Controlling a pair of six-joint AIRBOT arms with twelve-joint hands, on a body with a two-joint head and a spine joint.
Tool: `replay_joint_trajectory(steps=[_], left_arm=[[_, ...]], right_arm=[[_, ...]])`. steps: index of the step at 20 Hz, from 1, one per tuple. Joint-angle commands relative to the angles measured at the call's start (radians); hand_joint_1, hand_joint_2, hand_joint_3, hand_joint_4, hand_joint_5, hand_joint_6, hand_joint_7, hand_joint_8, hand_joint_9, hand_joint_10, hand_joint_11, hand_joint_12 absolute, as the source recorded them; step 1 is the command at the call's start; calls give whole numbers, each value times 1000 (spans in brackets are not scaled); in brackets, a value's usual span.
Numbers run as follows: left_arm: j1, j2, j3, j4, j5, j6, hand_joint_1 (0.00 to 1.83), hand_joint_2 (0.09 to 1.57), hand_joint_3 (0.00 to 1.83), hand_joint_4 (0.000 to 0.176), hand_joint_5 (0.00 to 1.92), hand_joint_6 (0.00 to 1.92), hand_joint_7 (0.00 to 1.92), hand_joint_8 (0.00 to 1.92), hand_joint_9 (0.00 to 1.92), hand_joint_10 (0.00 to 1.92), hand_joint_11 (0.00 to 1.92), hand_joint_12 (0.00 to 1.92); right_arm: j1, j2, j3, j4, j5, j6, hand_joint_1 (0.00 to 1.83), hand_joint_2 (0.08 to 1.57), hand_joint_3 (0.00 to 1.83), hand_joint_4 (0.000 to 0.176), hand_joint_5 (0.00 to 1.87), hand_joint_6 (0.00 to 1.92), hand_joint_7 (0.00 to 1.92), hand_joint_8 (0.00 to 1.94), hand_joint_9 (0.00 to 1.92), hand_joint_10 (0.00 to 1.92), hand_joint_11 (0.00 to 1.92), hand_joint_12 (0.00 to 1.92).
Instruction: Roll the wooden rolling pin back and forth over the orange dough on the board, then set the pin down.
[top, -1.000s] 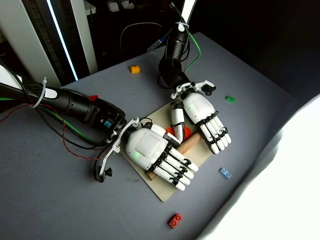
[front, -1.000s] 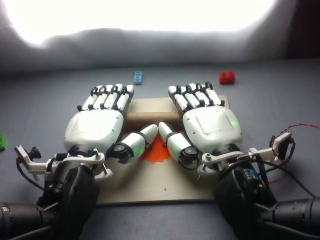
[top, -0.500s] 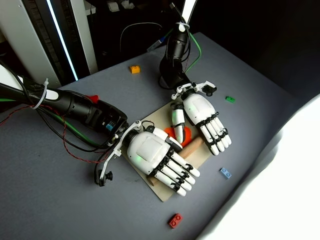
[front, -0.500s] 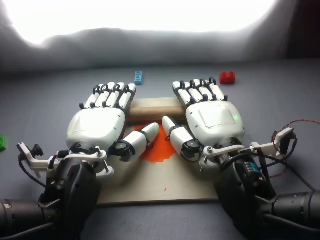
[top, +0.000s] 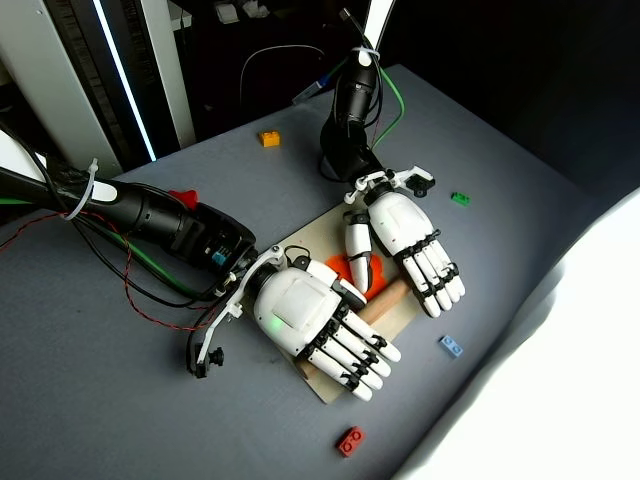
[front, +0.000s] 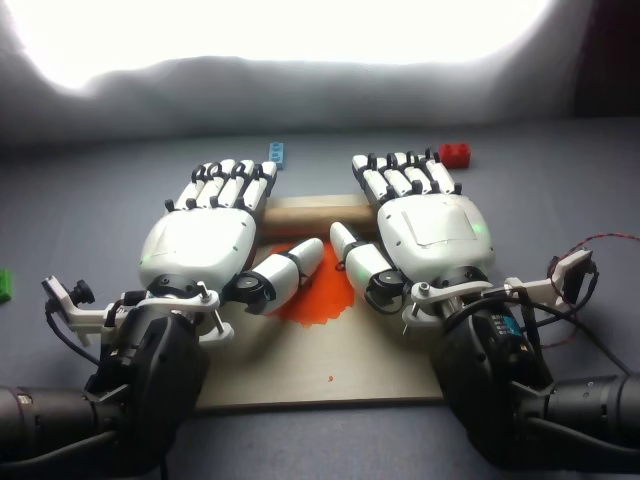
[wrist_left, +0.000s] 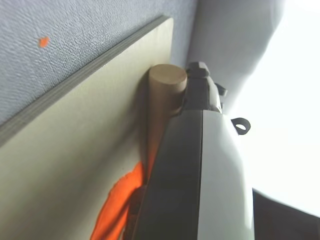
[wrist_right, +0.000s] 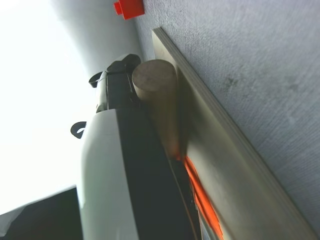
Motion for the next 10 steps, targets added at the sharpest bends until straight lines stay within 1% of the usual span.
replay_joint_trajectory(steps=[1,5,6,10], left_arm=[[-5,-2,9,36,-71,0,0,1327,0,0,0,0,0,0,0,0,0,0],[-10,-10,25,36,-57,-8,0,1327,0,0,0,0,0,0,0,0,0,0],[-11,-12,30,35,-52,-13,0,1326,0,0,0,0,0,0,0,0,0,0],[-15,-16,40,35,-42,-17,0,1331,0,0,0,0,0,0,0,0,0,0]], right_arm=[[11,4,7,-47,100,5,0,1479,0,0,190,8,242,4,203,7,0,503],[13,2,10,-47,94,10,0,1479,0,0,190,7,243,3,203,7,0,505],[14,2,10,-47,93,11,0,1484,1,0,186,4,231,3,190,3,0,453],[14,2,12,-47,90,15,0,1489,3,0,197,8,246,10,208,11,0,439]])
